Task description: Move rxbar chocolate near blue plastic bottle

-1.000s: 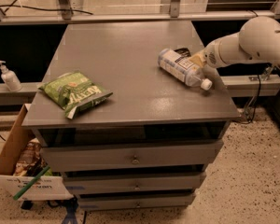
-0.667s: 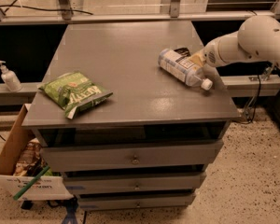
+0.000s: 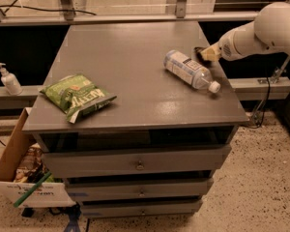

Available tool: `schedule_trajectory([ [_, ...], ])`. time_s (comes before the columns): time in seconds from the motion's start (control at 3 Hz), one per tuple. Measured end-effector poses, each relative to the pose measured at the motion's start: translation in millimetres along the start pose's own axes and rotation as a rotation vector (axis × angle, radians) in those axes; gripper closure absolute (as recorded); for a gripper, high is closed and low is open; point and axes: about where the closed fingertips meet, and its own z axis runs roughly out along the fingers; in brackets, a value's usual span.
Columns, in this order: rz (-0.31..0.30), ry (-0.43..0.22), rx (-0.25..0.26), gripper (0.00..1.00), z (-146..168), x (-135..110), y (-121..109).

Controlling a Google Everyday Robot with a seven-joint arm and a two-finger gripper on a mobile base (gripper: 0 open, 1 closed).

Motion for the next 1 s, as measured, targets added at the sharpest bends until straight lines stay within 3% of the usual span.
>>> schedule_trajectory([
  [0.67, -0.036, 0.039, -0.031, 1.0, -11, 8, -11],
  [1.0, -0.051, 0.037, -0.078, 1.0, -11, 7, -1],
])
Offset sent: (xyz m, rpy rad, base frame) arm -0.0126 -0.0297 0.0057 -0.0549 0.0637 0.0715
